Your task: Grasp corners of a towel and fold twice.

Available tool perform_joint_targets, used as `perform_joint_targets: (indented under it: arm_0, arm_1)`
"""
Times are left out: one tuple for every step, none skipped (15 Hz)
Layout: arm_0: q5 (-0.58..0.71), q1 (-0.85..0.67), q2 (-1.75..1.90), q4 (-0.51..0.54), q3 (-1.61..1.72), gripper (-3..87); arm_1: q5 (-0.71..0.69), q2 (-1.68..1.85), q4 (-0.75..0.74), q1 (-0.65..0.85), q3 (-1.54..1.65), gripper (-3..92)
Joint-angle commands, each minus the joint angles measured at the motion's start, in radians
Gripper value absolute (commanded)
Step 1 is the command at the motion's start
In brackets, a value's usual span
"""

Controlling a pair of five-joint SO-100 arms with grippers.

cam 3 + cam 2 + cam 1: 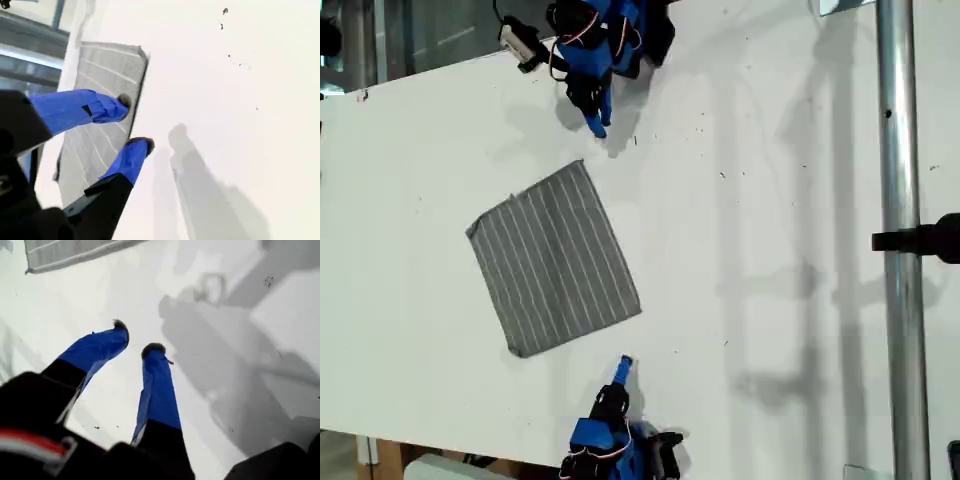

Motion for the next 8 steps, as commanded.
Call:
perform_joint_targets:
  arm_0:
    - [-0.499, -0.038, 0.005, 0.003, 0.005, -2.6]
    - [-0.497, -0.038, 0.005, 0.003, 0.005, -2.6]
    - [-0.497, -0.038, 0.005, 0.003, 0.005, -2.6]
    - [-0.495, -0.038, 0.005, 0.003, 0.005, -2.6]
    - [-0.495, -0.038, 0.005, 0.003, 0.005, -2.6]
    - [-0.495, -0.037, 0.005, 0.003, 0.005, -2.6]
    - [-0.495, -0.037, 0.005, 0.003, 0.005, -2.6]
    - [-0.495, -0.037, 0.005, 0.003, 0.005, -2.6]
  arm_1:
    - [-0.011, 0.012, -0.020, -0.097, -0.020, -0.2]
    - [-0.009, 0.012, -0.017, -0.098, -0.020, -0.2]
    - [0.000, 0.012, -0.009, -0.098, -0.020, -0.2]
    - [0.006, 0.012, -0.003, -0.098, -0.020, -0.2]
    - [0.008, 0.012, -0.002, -0.100, -0.020, -0.2]
    - [0.014, 0.012, 0.006, -0.101, -0.020, -0.2]
    - [0.012, 0.012, 0.014, -0.104, -0.032, -0.2]
    - [0.003, 0.012, 0.017, -0.120, -0.058, -0.2]
